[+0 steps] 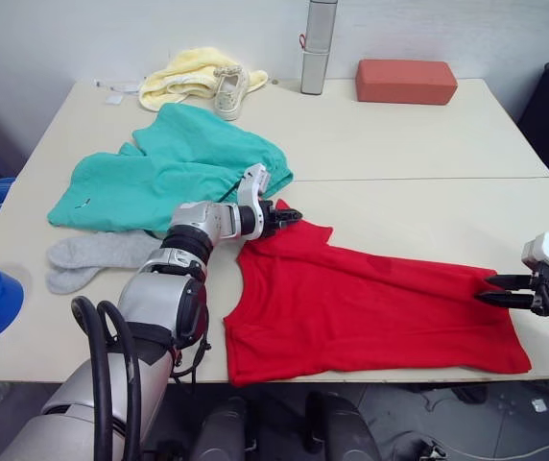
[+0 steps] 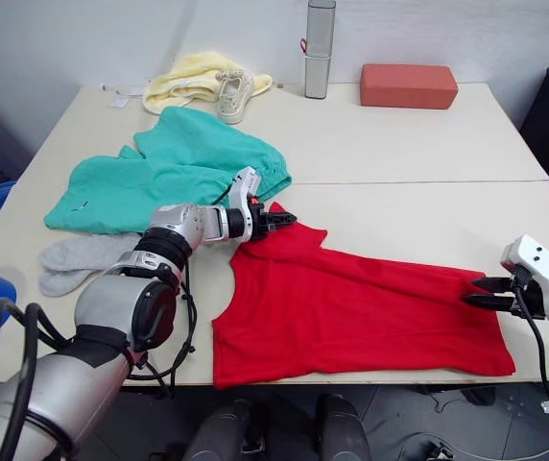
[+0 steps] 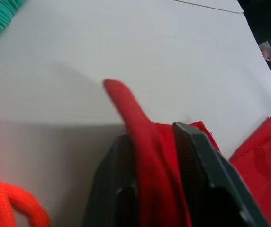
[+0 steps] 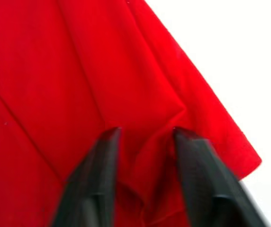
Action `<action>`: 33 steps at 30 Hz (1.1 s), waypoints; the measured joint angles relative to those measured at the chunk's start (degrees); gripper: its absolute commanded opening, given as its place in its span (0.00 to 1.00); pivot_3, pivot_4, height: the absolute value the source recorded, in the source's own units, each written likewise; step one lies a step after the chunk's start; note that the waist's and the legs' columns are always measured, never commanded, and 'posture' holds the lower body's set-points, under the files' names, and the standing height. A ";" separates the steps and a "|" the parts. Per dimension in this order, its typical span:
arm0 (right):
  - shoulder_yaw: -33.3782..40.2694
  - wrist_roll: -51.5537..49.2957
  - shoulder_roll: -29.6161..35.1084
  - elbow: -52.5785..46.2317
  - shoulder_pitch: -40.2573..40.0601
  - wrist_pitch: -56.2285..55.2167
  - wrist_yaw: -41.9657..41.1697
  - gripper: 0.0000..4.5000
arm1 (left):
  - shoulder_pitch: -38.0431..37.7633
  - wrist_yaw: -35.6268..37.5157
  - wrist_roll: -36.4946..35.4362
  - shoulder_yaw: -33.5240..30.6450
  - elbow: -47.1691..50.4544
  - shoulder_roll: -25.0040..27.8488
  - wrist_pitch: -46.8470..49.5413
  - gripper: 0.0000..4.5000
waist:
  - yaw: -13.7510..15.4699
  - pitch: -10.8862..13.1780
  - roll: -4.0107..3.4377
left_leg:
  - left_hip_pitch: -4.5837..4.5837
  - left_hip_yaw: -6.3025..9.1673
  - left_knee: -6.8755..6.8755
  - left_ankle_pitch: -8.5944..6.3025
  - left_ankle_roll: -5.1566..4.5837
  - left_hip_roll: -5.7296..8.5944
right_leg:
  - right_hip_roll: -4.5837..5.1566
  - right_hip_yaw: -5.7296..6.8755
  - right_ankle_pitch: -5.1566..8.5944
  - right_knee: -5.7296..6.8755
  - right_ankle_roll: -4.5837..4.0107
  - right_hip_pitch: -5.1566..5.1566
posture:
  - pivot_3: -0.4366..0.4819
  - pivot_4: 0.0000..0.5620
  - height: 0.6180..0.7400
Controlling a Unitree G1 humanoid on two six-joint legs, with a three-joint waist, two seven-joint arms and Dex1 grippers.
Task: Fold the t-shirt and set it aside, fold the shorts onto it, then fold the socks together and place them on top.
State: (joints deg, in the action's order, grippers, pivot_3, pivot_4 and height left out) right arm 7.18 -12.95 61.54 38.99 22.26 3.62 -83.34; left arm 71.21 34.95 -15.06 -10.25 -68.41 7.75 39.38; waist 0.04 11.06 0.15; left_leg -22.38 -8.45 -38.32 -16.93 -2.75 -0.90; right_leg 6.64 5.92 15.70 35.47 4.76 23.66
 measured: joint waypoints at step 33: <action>0.81 0.07 -3.51 18.91 5.57 -49.92 -4.57 0.01 | -29.33 27.36 2.46 8.41 29.69 7.41 -50.07 0.00 | -0.20 0.00 0.00 | 0.06 -0.03 -0.08 0.01 -0.05 -0.03 | 0.06 -0.03 -0.01 0.01 0.00 -0.07 | 0.48 0.27 1.00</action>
State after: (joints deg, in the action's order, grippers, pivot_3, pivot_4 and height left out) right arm 7.99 -12.88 58.02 57.90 27.82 -46.30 -87.91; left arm 41.88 62.32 -12.60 -1.84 -38.71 15.16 -10.69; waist -0.15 11.06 0.15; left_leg -22.31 -8.49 -38.40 -16.93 -2.79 -0.93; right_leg 6.69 5.89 15.69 35.48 4.75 23.59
